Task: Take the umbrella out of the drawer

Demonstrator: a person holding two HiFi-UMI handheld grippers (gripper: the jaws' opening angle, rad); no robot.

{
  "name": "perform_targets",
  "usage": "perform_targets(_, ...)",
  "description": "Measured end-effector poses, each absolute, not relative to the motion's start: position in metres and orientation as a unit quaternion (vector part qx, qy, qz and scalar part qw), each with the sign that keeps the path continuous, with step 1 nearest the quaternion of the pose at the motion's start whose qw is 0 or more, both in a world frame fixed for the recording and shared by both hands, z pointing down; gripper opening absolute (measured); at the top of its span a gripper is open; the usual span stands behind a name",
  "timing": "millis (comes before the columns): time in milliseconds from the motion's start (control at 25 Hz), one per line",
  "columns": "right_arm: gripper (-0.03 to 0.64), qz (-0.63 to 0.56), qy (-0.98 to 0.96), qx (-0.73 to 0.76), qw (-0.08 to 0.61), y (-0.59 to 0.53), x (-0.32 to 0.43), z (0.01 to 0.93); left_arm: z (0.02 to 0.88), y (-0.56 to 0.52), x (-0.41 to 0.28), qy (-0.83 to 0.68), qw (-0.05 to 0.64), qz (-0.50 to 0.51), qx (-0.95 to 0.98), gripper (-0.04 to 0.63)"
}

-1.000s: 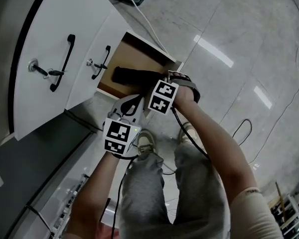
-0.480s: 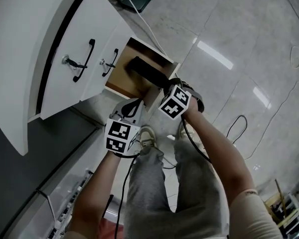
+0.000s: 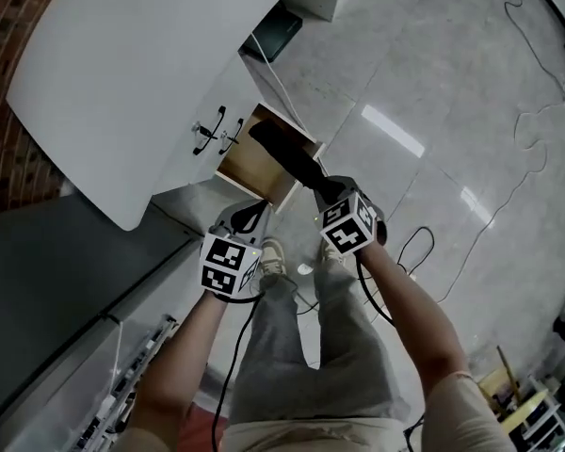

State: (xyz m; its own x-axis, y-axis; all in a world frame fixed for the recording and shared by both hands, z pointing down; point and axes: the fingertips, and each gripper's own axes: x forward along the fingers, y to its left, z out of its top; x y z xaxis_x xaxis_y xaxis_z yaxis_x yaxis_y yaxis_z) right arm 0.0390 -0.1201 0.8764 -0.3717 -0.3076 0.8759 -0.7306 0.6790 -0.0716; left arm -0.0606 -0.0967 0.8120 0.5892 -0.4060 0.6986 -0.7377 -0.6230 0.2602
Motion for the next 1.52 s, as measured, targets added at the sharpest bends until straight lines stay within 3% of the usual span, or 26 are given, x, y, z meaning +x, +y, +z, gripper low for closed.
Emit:
perform_targets(840,0.052,0.182,-0.814,0.475,0.281,-0.128,0.111,0.434,0.447,-0.122,-0.043,-0.356,0.19,0.177,0.898,0.008)
perform_targets(1520,0.054,0.039,-0.867,0.494,0.052,-0.09,0.084,0.135,0.177,-0.12,-0.077,-0.406,0.0,0.051,0.912,0.008)
